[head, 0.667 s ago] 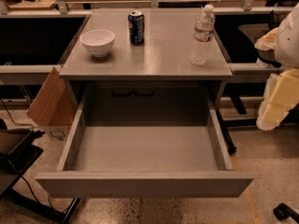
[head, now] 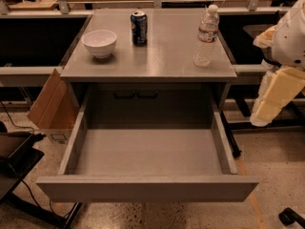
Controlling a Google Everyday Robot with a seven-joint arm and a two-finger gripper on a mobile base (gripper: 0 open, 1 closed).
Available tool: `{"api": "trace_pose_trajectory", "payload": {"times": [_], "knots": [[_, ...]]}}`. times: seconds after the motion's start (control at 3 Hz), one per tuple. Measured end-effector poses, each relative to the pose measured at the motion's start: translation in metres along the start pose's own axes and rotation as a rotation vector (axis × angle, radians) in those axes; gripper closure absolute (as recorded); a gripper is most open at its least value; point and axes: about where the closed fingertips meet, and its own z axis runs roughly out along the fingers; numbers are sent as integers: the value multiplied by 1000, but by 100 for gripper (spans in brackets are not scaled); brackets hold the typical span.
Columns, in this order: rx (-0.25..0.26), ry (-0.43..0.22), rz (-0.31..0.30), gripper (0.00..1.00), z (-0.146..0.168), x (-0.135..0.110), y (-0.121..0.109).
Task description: Place pepsi can into top drawer
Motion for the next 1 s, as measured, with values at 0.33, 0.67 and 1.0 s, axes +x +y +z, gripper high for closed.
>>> {"api": "trace_pose_trajectory", "payload": {"times": [0.33, 0.67, 1.0], "knots": [[22, -138, 81, 0, 25, -26, -28], [34, -323, 178, 0, 57, -58, -60], [66, -520, 251, 0, 76, -91, -87]]}}
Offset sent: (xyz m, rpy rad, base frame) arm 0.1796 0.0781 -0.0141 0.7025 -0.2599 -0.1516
